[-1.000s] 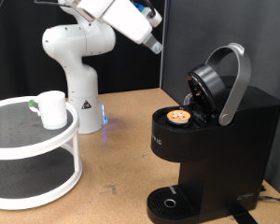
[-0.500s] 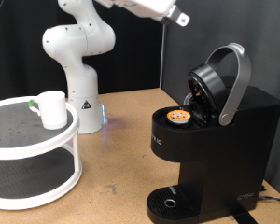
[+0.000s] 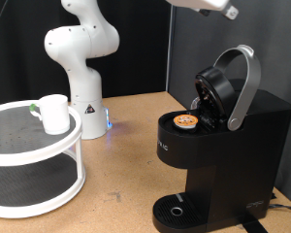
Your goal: Make a cup of coffee with the keurig machine
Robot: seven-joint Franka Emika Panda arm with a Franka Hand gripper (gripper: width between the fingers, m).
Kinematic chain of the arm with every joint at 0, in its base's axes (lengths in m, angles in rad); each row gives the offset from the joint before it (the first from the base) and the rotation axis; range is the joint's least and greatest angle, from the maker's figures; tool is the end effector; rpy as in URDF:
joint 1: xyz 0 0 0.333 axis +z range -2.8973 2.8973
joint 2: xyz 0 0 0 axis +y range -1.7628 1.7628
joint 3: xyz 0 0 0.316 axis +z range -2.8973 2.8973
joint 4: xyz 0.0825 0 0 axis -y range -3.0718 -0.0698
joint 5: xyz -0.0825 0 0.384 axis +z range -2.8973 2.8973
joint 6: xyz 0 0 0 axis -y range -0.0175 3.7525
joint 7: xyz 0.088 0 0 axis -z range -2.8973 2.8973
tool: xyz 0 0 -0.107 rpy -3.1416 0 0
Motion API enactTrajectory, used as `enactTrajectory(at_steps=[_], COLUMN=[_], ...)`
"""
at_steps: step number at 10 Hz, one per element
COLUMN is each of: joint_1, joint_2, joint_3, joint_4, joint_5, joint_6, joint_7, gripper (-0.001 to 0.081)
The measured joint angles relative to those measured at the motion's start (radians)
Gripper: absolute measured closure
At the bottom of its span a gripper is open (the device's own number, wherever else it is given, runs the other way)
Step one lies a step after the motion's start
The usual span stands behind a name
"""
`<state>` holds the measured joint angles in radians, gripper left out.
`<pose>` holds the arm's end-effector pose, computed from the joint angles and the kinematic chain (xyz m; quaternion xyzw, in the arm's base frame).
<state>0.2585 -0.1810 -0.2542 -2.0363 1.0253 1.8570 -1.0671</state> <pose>0.5155 0.0606 0.5590 -0.8105 -0.3211 -0.2432 0.4253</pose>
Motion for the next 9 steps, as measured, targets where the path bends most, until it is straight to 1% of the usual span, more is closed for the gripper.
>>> enactTrajectory(at_steps=[5, 9], joint_1=[0.033, 0.059], joint_2=[0.031, 0.066], joint_3=[0.106, 0.188], joint_4=[0.045, 0.069], joint_5=[-0.012, -0.062], joint_6=[0.085, 0.159], joint_7=[0.058, 0.137], gripper=[0.0003, 0.0003])
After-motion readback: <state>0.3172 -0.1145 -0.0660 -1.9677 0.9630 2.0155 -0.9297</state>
